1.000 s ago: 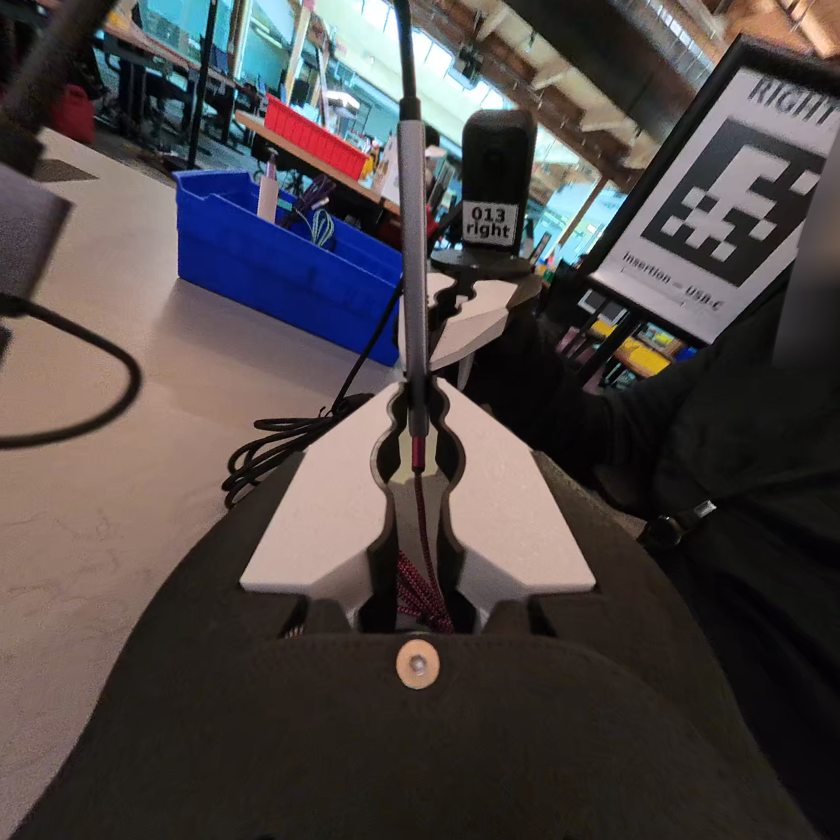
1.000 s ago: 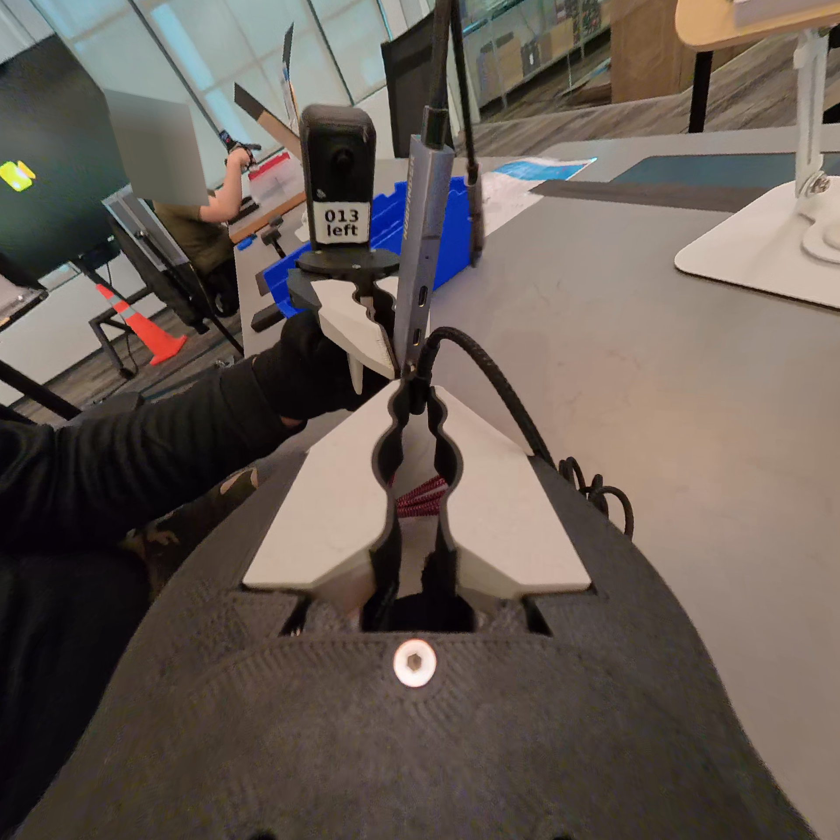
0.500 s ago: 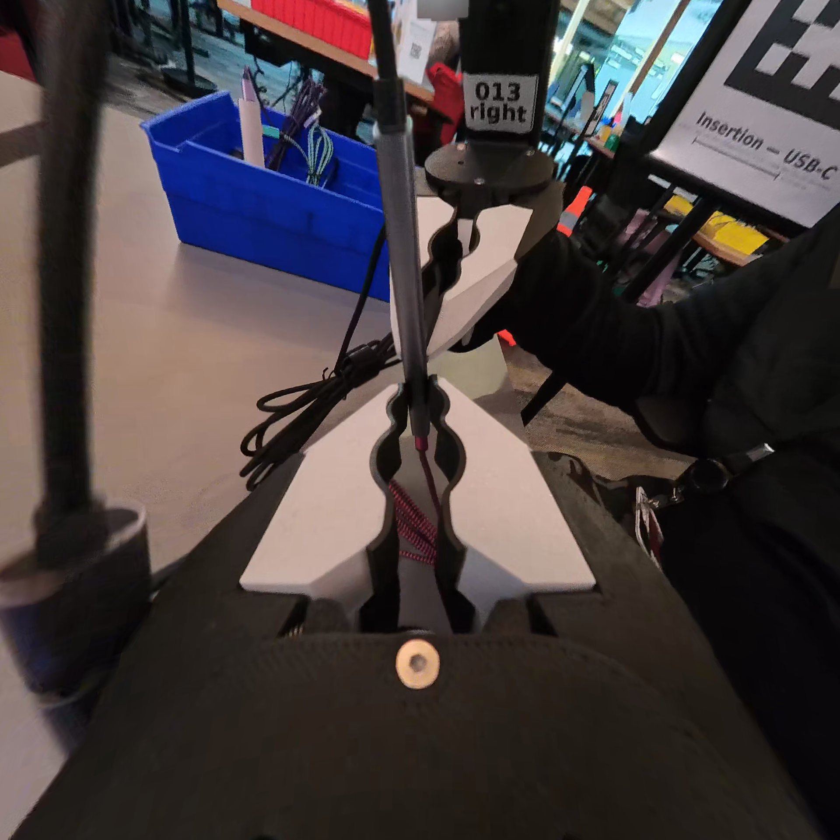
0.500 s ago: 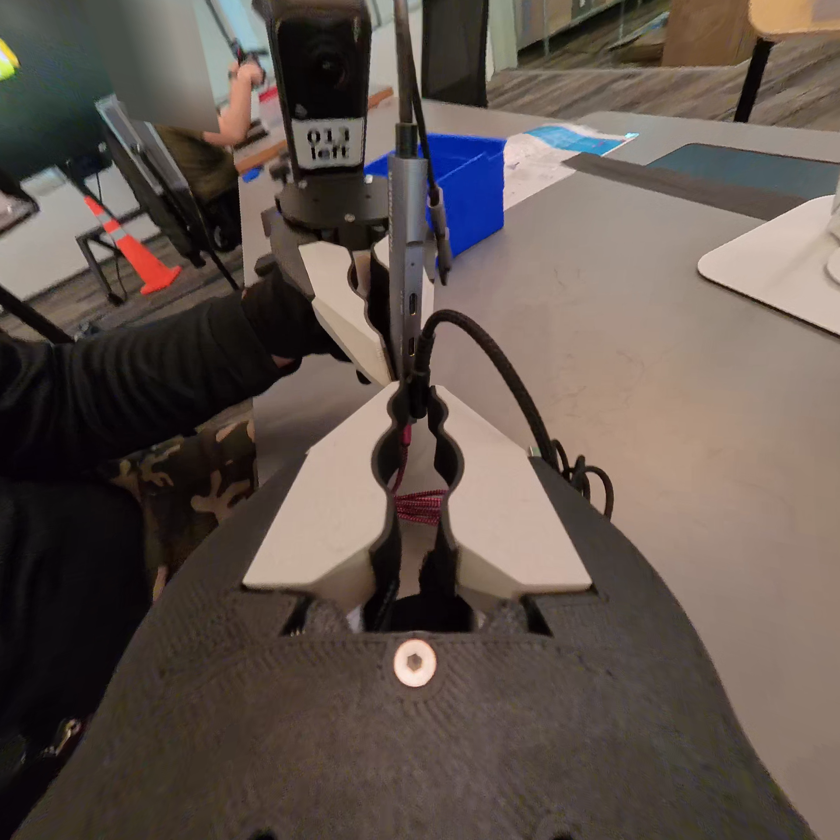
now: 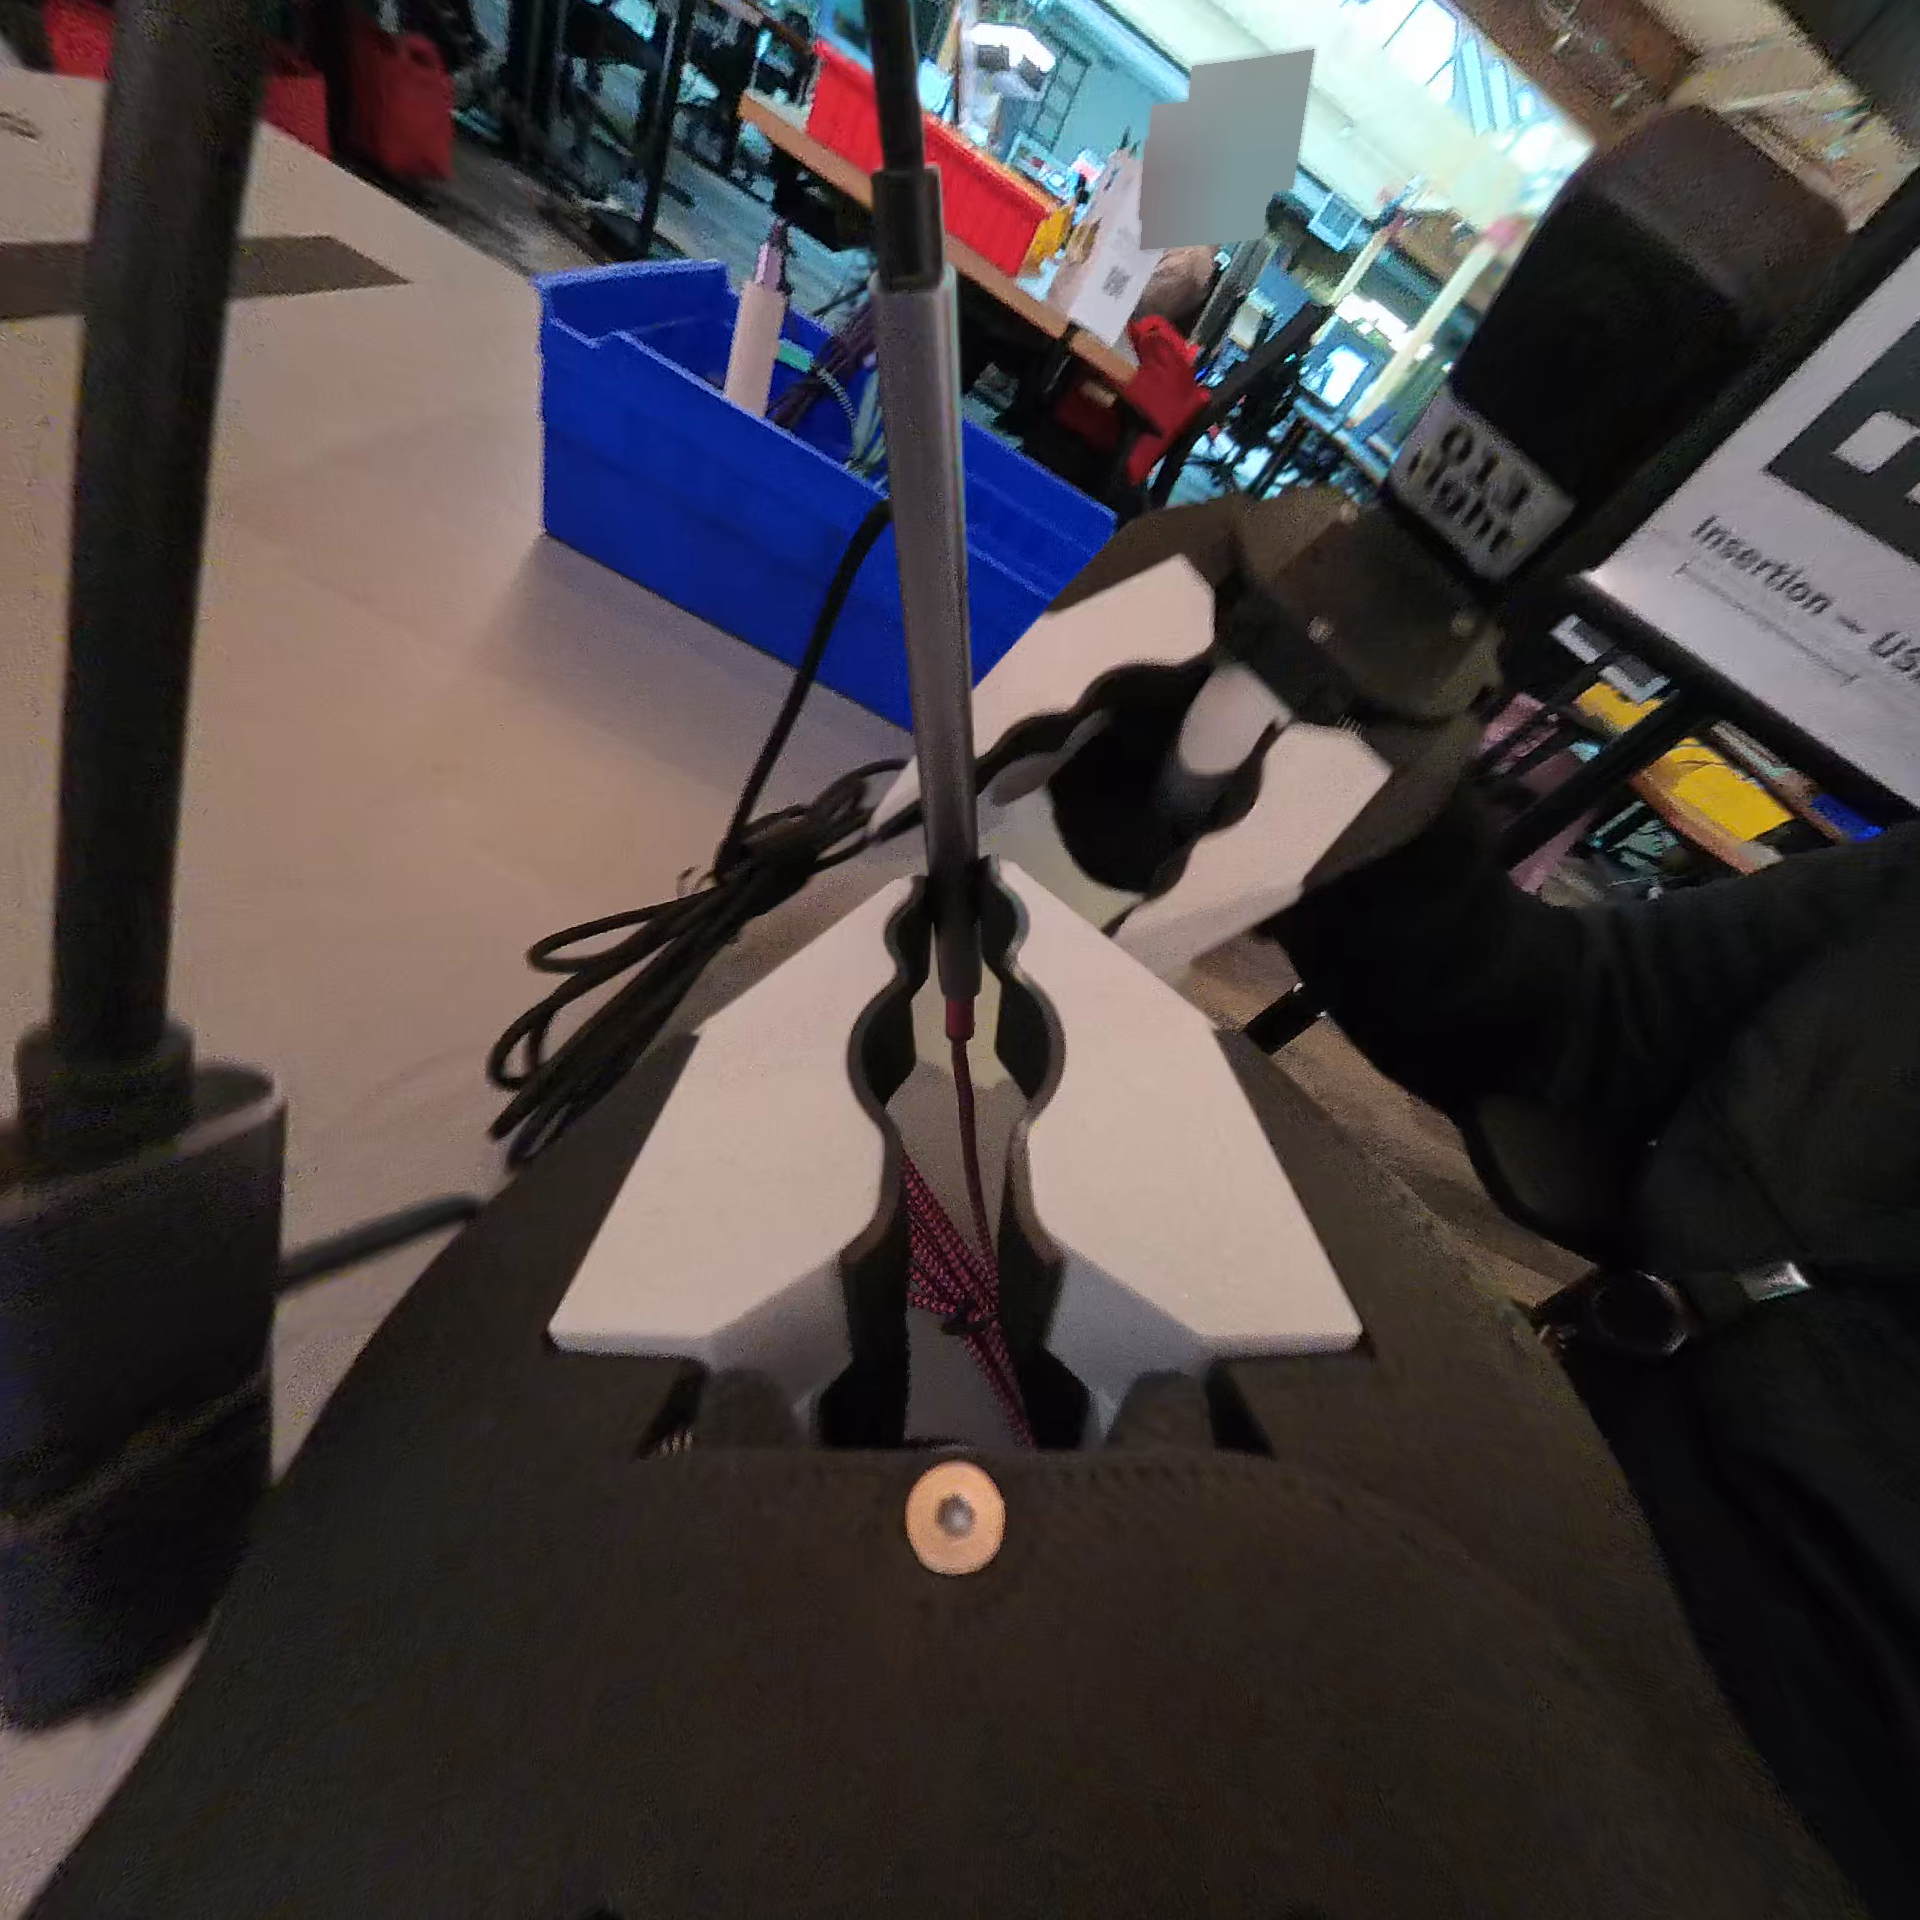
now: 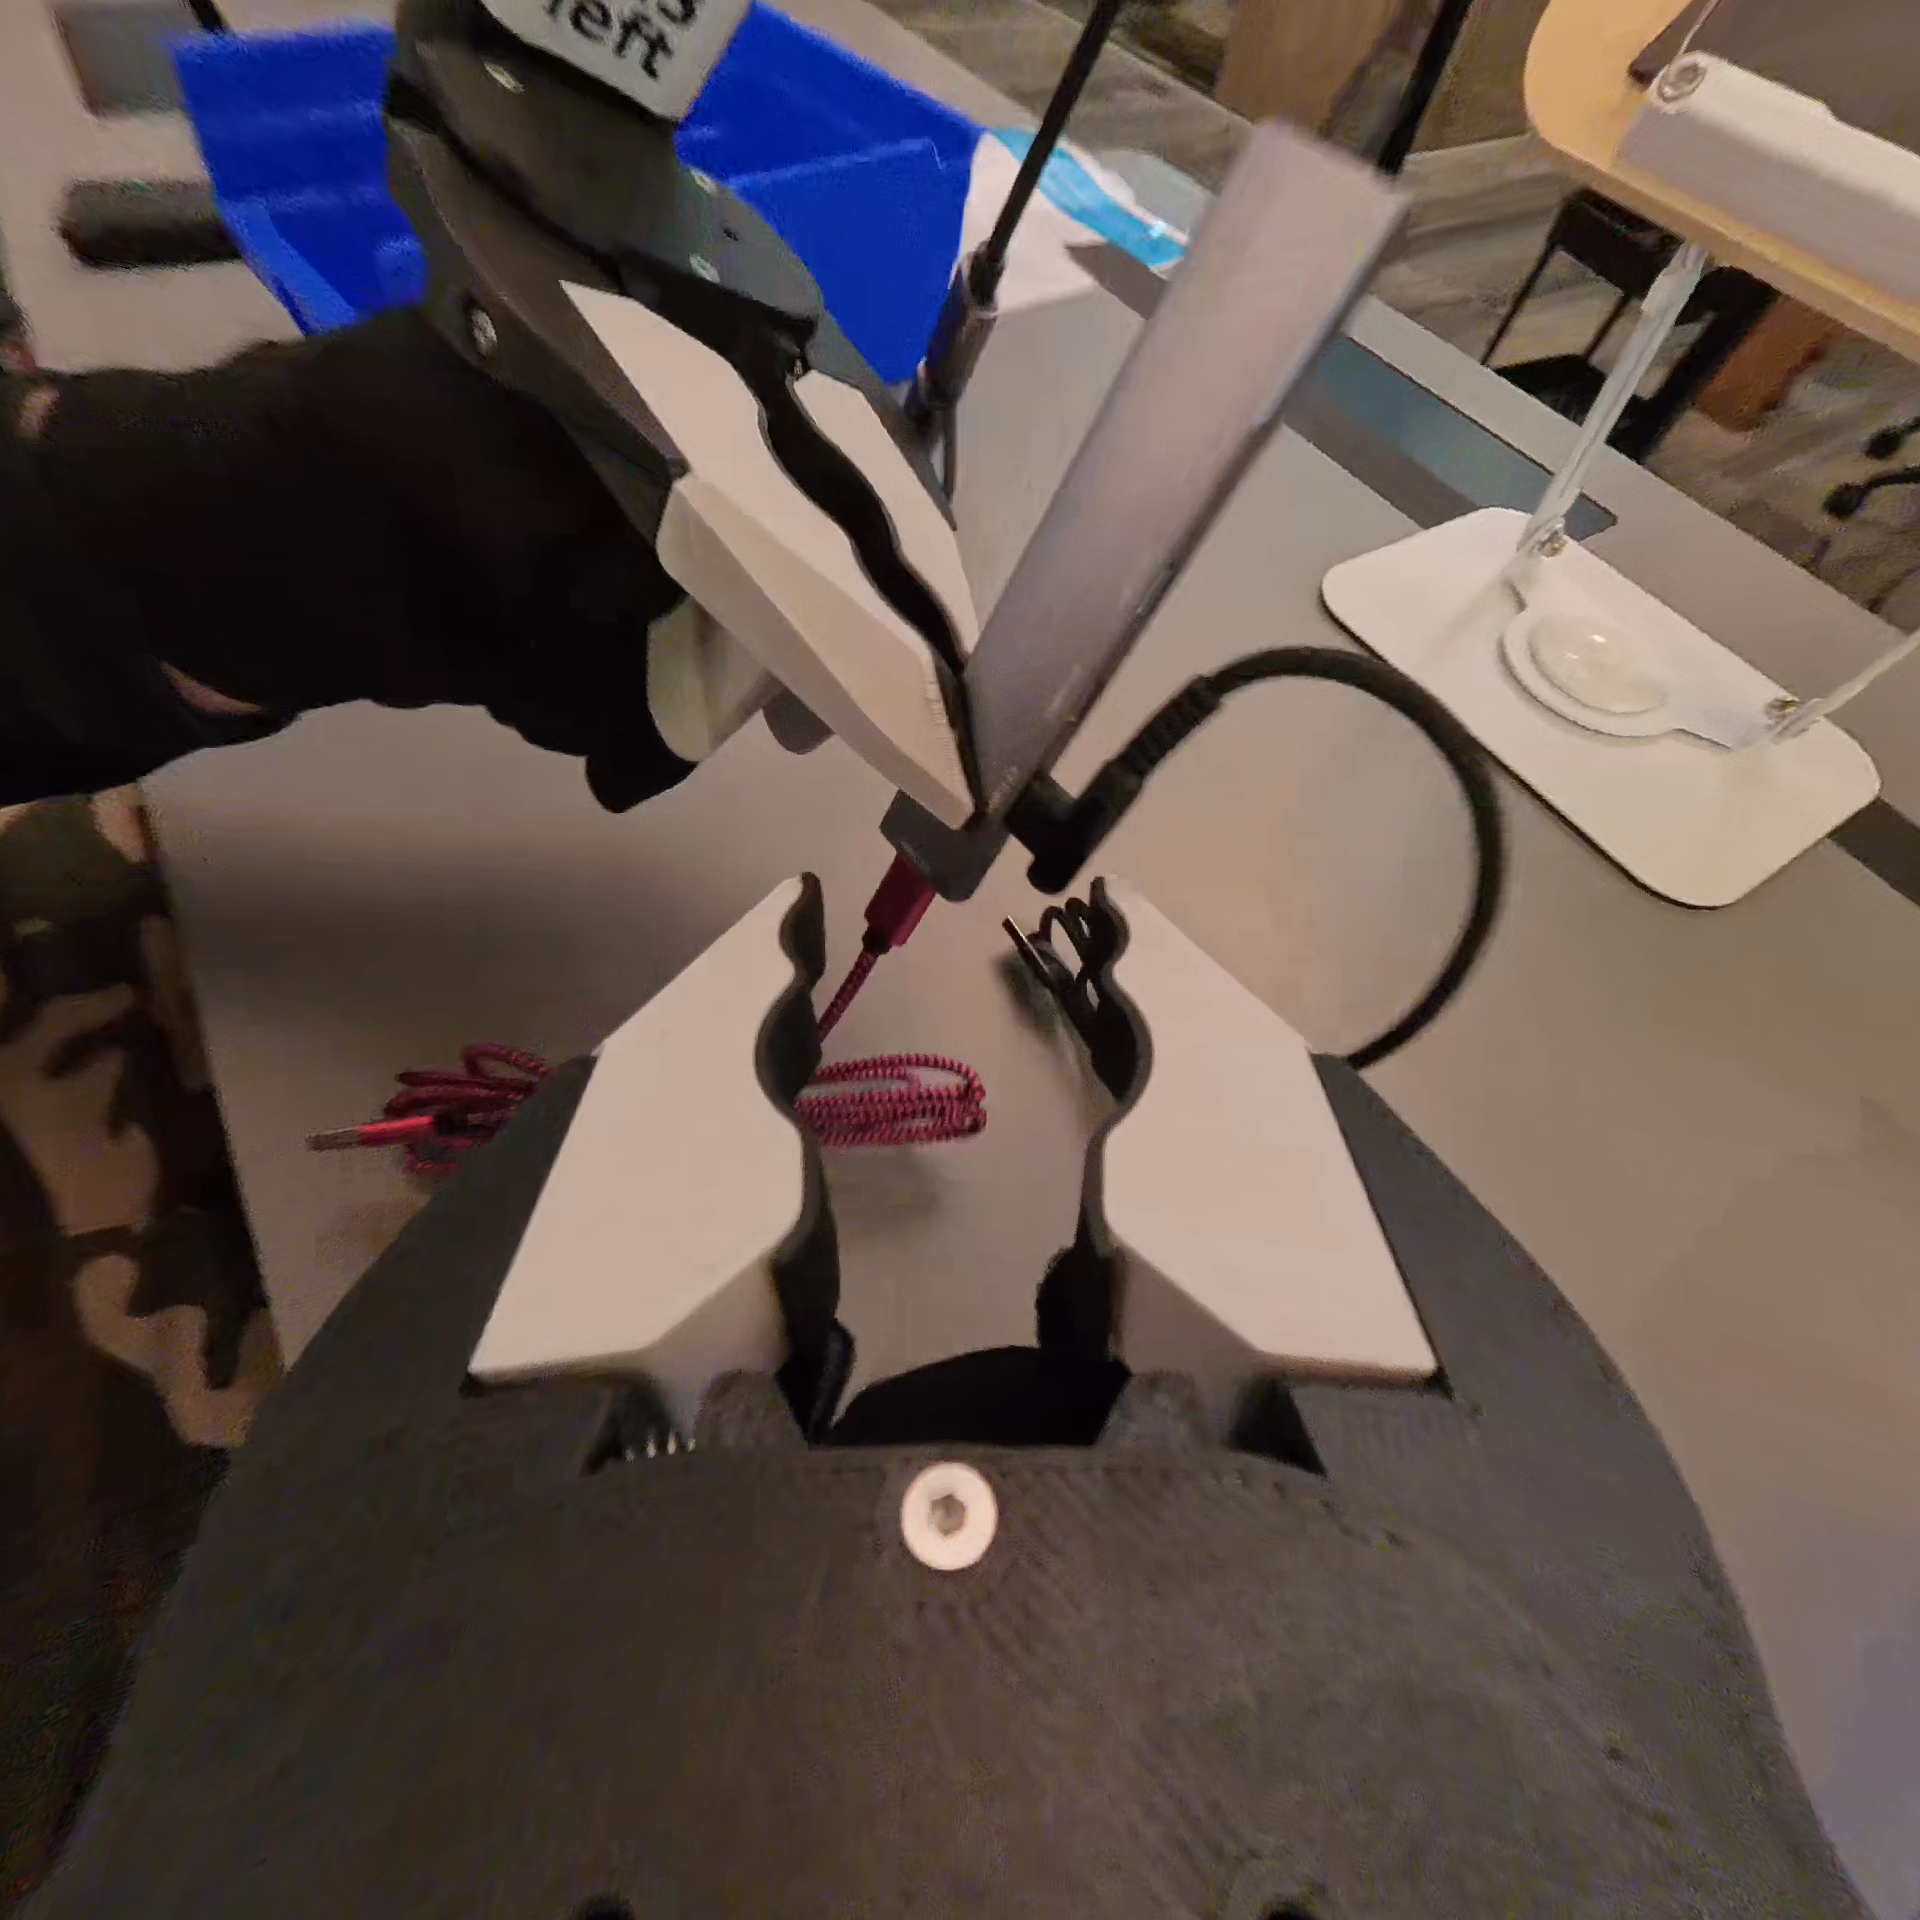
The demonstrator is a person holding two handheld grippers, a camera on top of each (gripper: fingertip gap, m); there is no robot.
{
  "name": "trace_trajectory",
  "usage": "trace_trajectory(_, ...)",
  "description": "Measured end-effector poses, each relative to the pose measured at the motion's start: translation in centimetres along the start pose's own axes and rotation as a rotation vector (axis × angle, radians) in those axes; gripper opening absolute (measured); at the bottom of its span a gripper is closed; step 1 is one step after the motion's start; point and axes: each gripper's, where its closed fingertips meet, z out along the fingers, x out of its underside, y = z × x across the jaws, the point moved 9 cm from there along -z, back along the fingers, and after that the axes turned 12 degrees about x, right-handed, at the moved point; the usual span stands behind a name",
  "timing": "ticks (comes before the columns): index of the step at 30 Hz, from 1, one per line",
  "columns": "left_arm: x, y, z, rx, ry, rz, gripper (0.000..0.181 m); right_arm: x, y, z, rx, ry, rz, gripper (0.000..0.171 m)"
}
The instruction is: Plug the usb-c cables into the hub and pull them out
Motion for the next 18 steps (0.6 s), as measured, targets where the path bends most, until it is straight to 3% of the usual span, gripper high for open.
trace_trajectory(3,-0.1,-0.6,1.1,0.052,-0.021,-0.001,0.007,0.4,0.8,1.4,0.004,0.011,0.067,0.046)
trace_trajectory(5,-0.3,-1.0,1.3,0.065,-0.030,0.021,0.007,0.4,0.7,1.6,-0.052,-0.043,0.152,0.029)
trace_trajectory(6,-0.4,-1.2,1.2,0.079,-0.042,0.028,0.007,0.4,0.8,1.4,-0.128,-0.069,0.202,0.008)
trace_trajectory(10,-1.1,-1.7,1.3,0.069,-0.015,0.075,0.007,0.4,0.6,1.2,-0.214,-0.138,0.282,0.004)
trace_trajectory(18,-3.5,-3.8,-0.3,-0.025,-0.051,0.168,0.031,-2.7,-3.8,-2.7,-0.087,-0.266,0.287,0.000)
